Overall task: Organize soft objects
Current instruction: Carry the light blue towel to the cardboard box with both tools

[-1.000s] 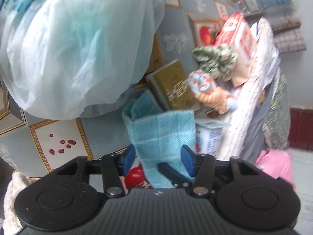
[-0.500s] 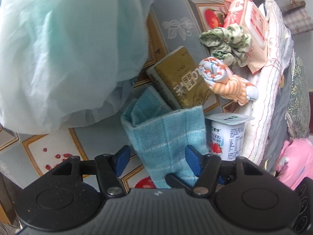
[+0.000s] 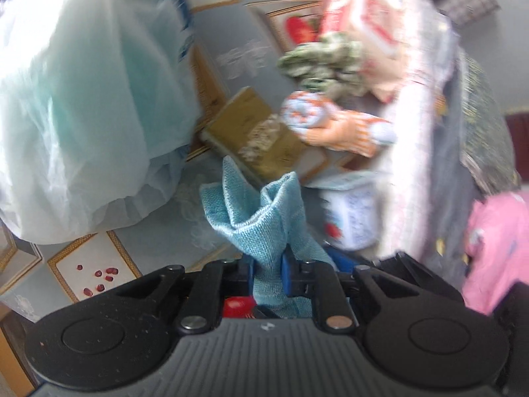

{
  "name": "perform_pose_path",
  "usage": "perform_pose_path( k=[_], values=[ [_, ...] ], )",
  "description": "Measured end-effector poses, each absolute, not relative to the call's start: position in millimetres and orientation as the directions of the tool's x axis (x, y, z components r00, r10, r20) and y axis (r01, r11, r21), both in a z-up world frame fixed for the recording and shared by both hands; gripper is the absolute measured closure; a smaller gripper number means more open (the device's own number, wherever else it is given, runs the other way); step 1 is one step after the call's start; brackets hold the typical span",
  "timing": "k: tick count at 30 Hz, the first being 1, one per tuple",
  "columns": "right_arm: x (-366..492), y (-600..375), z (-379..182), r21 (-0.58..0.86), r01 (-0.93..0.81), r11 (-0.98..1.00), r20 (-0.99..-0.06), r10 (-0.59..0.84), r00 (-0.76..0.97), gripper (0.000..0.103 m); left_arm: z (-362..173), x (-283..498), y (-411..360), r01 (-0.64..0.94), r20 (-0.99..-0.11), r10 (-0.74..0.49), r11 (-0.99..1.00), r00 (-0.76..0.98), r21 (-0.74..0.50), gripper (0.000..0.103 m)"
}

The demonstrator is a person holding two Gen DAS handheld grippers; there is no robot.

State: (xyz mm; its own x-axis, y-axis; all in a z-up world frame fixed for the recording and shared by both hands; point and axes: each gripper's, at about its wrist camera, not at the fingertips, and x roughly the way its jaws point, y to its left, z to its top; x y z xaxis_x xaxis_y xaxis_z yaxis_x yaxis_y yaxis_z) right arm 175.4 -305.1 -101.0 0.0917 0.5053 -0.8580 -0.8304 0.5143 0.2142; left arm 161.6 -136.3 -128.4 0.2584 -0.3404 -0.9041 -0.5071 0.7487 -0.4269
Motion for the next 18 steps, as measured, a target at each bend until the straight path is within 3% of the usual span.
perform_pose_path(
  k=[4,6,12,18],
  values=[
    [165,-306,-79,0.213,-0.847,0.488,-0.825,0.554,0.112,0.029,-95,154,-142,-0.455,-0.905,-0.333,0.785,0.263,-0.421,0.088],
    [162,-304,-67,0.232,-0.848,0.476,-0.814,0.572,0.099,0.044,-79,149,-141,-0.426,-0.899,-0.339,0.796,0.277,-0.431,0.088],
    [147,-271,-21,0.247,-0.865,0.436,-0.771,0.629,0.097,0.073,-29,129,-117,-0.375,-0.885,-0.318,0.817,0.341,-0.438,0.088],
    [135,-190,24,0.269,-0.877,0.398,-0.708,0.699,0.100,0.076,23,111,-41,-0.388,-0.877,-0.249,0.823,0.411,-0.415,0.088]
  ],
)
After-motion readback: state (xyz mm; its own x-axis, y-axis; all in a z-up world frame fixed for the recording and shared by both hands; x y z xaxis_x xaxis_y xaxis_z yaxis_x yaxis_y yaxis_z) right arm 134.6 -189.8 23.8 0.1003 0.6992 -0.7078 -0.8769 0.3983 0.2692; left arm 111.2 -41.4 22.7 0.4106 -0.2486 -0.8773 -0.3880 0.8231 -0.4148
